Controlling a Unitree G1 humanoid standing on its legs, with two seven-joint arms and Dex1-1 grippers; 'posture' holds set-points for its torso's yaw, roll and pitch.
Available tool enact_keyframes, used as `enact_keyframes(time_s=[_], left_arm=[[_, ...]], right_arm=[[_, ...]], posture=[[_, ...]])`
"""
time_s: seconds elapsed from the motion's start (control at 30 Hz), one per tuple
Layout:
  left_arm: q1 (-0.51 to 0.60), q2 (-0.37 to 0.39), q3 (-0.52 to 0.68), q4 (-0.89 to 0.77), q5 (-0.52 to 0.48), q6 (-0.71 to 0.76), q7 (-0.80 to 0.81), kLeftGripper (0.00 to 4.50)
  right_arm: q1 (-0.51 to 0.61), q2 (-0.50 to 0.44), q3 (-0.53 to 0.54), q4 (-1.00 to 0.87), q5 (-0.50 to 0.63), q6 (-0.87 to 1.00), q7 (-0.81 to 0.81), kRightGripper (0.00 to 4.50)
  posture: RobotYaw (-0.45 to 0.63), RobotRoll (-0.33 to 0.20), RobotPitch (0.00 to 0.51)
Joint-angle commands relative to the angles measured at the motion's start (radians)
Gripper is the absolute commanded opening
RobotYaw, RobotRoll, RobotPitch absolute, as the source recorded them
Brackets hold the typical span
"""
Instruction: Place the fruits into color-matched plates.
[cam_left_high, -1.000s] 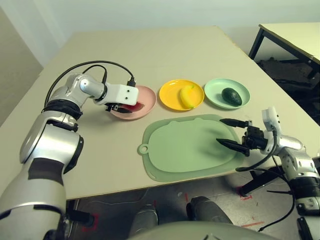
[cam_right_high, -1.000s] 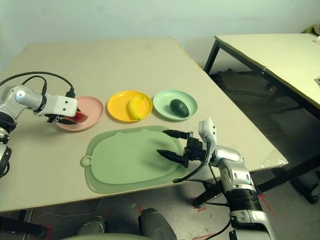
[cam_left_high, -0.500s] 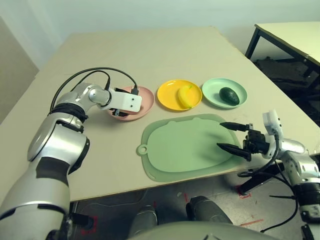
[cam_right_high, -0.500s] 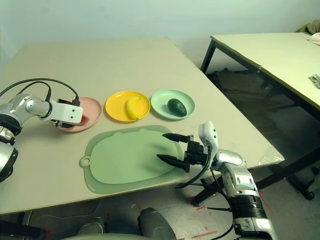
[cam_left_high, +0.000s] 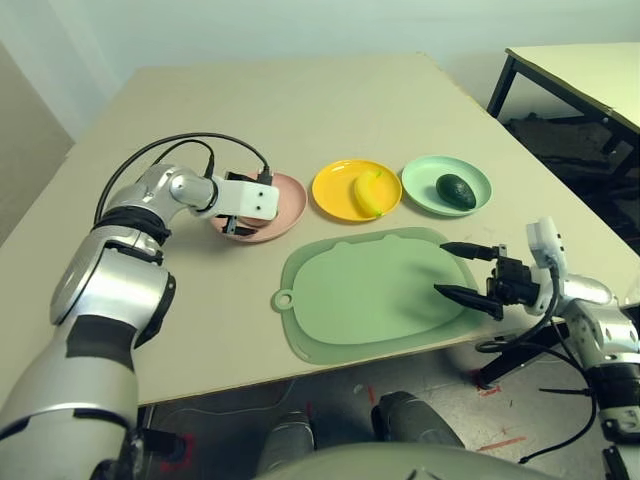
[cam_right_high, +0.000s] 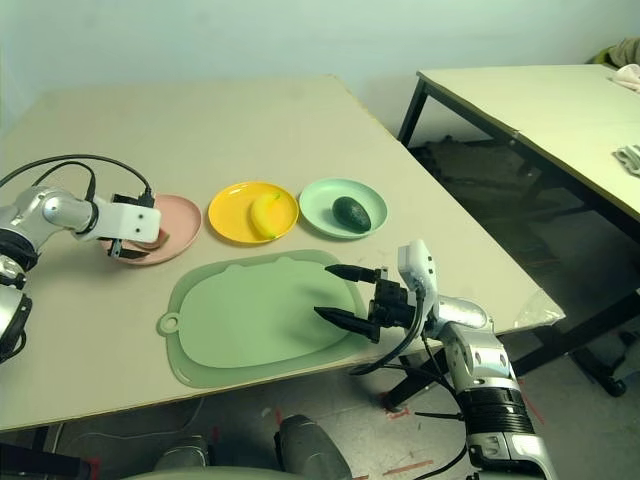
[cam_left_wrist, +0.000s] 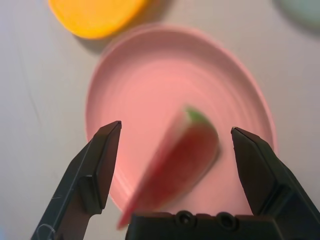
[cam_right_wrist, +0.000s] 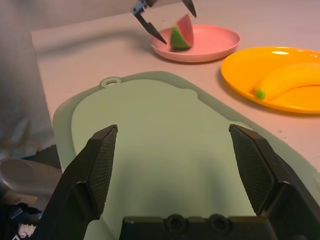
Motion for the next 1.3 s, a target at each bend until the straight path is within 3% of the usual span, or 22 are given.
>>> enact_keyframes(time_s=[0.03, 0.17, 0.33, 0.43, 0.53, 0.67, 0.77, 0.87, 1.1, 1.3], left_arm=[[0.057, 0.006, 0.141, -0.108, -0.216, 0.048, -0.184, 4.47], [0.249, 0.047, 0.309, -0.47, -0.484, 0.33, -0.278, 4.47], [0.617, 0.081, 0.539, -1.072, -0.714, 0.783, -0.079, 4.47], [0.774, 0.024, 0.688, -1.289, -0.815, 0.961, 0.114, 4.47], [0.907, -0.055, 0.797, -1.413, -0.837, 1.023, 0.284, 4.47], [1.036, -0.176, 0.861, -1.483, -0.83, 1.019, 0.436, 4.47], [1.098, -0.287, 0.905, -1.474, -0.86, 1.004, 0.531, 4.47], [1.143, -0.351, 0.921, -1.441, -0.867, 0.974, 0.568, 4.47], [1.178, -0.397, 0.887, -1.391, -0.851, 0.914, 0.592, 4.47], [1.185, -0.381, 0.833, -1.355, -0.817, 0.874, 0.568, 4.47]], right_arm=[[-0.038, -0.007, -0.042, 0.014, 0.02, 0.006, -0.031, 4.5], [-0.077, 0.011, -0.1, 0.042, 0.035, 0.007, -0.122, 4.5], [-0.103, 0.037, -0.179, 0.089, 0.029, -0.03, -0.26, 4.5], [-0.119, 0.05, -0.213, 0.139, 0.017, -0.076, -0.318, 4.5], [-0.131, 0.055, -0.227, 0.221, 0.003, -0.128, -0.343, 4.5], [-0.13, 0.06, -0.246, 0.301, 0.003, -0.178, -0.367, 4.5], [-0.108, 0.057, -0.266, 0.325, 0.003, -0.212, -0.385, 4.5], [-0.105, 0.049, -0.286, 0.369, -0.011, -0.263, -0.418, 4.5], [-0.131, 0.019, -0.284, 0.463, -0.07, -0.341, -0.47, 4.5], [-0.126, 0.026, -0.27, 0.484, -0.085, -0.35, -0.46, 4.5]], posture=[[-0.16, 0.0, 0.001], [-0.14, 0.0, 0.012], [-0.11, 0.0, 0.032], [-0.09, 0.0, 0.039], [-0.08, 0.0, 0.038], [-0.07, 0.0, 0.036], [-0.08, 0.0, 0.037], [-0.09, 0.0, 0.038], [-0.1, 0.0, 0.033], [-0.11, 0.0, 0.031]])
